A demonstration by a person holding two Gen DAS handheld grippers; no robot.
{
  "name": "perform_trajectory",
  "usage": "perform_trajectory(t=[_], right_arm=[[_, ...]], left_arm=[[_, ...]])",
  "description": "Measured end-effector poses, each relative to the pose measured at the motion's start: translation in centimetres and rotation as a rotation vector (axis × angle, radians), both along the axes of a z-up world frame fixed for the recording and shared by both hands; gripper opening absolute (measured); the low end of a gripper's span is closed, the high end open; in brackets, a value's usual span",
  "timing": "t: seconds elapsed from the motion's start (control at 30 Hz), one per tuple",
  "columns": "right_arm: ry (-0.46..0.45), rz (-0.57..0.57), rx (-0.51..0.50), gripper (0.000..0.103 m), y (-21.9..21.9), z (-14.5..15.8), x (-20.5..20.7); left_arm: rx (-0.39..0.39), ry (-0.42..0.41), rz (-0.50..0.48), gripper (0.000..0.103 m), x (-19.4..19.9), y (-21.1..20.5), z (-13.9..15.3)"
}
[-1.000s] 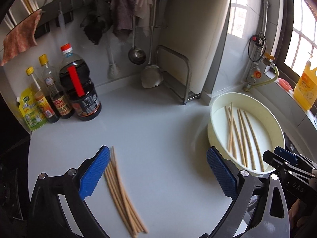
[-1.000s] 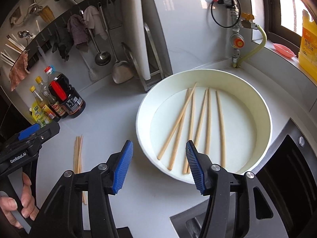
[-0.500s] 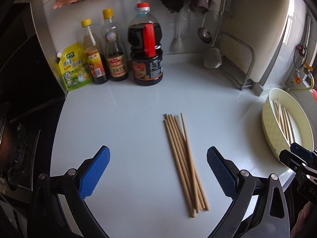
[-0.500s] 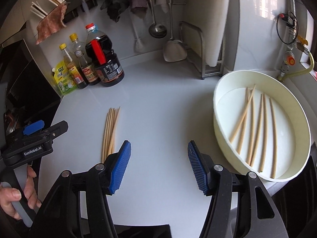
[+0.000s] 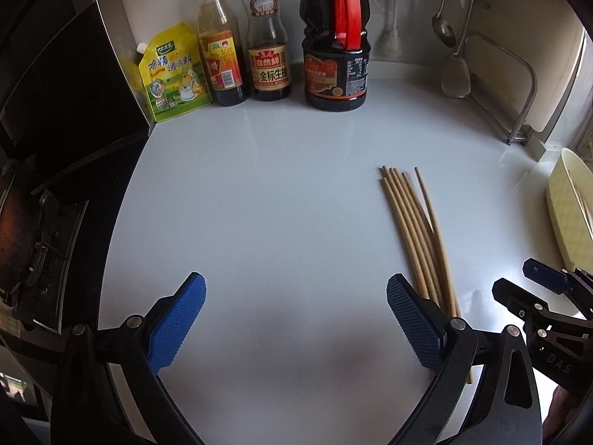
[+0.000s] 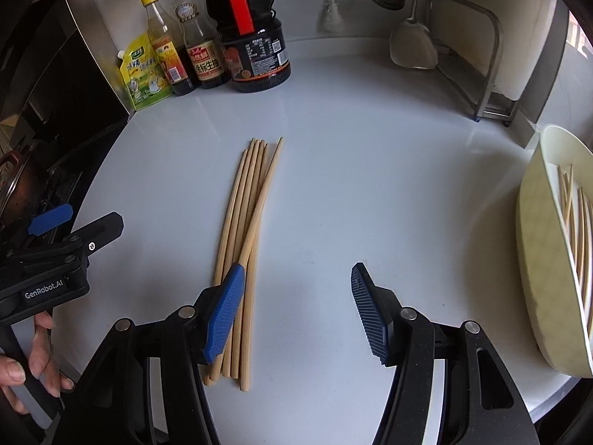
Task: Organize utensils
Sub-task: 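Position both open tools around separate loose chopsticks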
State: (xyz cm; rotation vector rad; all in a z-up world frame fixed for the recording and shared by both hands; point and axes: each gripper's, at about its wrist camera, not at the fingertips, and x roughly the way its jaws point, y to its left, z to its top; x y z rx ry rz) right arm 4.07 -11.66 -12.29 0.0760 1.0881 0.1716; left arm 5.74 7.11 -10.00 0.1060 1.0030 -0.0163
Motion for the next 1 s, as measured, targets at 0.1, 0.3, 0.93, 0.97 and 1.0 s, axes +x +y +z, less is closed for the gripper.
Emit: perform_trajectory(t=[0.1, 0.3, 0.93, 0.97, 1.0], right_arm=[[0.005, 0.013, -0.002, 0.057, 0.9, -0.8, 0.7], [0.016, 0.043, -0.04, 0.057, 2.2, -1.8, 1.9], [0.045, 0.027, -0.038, 0.057, 0.5, -3.2, 2.2], [0.047, 0.022, -0.036, 0.057, 0.3, -3.3, 2.2], [0.044, 0.02, -0.034, 0.057, 0.1, -3.3, 2.1]], left_arm=[[0.001, -0.001, 0.003, 0.097, 0.2, 0.5, -0.6], [-0.026, 0.008, 0.021, 0.097, 0.7, 1.3, -1.4], [-0.075, 0.04, 0.001, 0.097, 1.3, 0.0, -2.5], [-0.076, 0.041, -0.003, 0.097, 1.3, -0.2, -2.5], [-0.077, 0.042, -0.007, 0.097, 1.3, -0.4, -2.5]])
